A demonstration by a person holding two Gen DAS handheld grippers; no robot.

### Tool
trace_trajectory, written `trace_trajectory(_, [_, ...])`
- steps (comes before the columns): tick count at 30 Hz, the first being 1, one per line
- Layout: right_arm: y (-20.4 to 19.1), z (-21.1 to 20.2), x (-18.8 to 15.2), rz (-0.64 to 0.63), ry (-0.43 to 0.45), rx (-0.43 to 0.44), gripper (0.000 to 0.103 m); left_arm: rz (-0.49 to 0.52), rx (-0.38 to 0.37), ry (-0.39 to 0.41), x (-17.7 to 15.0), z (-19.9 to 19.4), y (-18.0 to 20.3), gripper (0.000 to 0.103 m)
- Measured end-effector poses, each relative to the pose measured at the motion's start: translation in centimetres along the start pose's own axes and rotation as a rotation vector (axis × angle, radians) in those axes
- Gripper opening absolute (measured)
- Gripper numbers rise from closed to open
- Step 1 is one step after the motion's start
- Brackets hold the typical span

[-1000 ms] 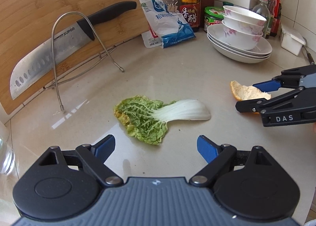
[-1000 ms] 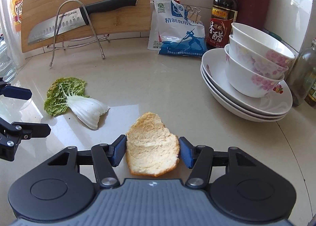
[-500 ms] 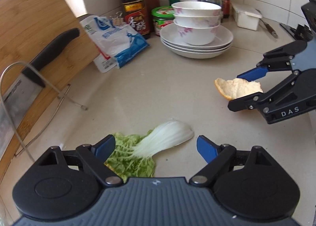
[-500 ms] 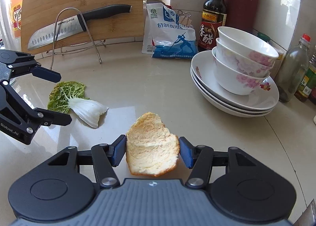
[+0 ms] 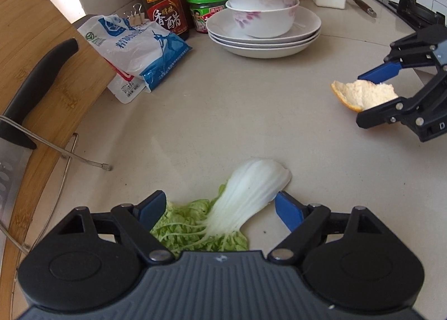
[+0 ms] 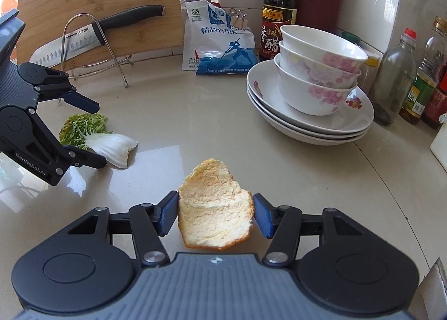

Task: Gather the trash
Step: 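Close the right tool on the bread crust while the left tool grasps the bok choy leaf, then carry the bread crust and bok choy leaf with both tools over the bucket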

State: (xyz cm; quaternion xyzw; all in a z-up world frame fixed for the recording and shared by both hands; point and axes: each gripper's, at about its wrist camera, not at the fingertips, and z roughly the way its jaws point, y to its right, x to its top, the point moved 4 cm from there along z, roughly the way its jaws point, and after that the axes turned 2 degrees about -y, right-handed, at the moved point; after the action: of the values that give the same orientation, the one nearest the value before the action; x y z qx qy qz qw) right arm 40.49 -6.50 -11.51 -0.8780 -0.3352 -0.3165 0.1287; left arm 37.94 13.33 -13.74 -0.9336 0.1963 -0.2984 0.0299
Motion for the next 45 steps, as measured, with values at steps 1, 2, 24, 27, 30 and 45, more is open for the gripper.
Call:
trace_trajectory(1, [0.0, 0.0, 0.0, 0.001, 0.0, -0.001, 0.062, -0.008, -0.009, 0.002, 0.2, 0.2, -0.1, 0.085])
trace_trajectory(2, [-0.1, 0.0, 0.0, 0.001, 0.0, -0.001, 0.062, -0.019, -0.024, 0.004, 0.5, 0.4, -0.1, 0.084])
trace_trajectory(24, [-0.9, -2.5, -0.9, 0.013, 0.009, -0.001, 0.063, -0.009, -0.093, 0.017, 1.4, -2.3, 1.5, 0.043])
trace_trajectory(27, [-1.1, -3.4, -1.4, 0.016, 0.012, -0.007, 0.063, 0.0, -0.092, 0.022, 1.4, -3.2, 2.0, 0.042])
trace_trajectory(30, [-1.3, -4.4, -1.8, 0.022, 0.019, -0.009, 0.063, 0.012, -0.098, 0.029, 1.4, -4.0, 2.7, 0.042])
trace_trajectory(45, [-1.8, -10.8, -6.3, 0.079, 0.044, -0.086, 0.063, 0.129, -0.186, 0.092, 2.1, -9.2, 9.4, 0.023])
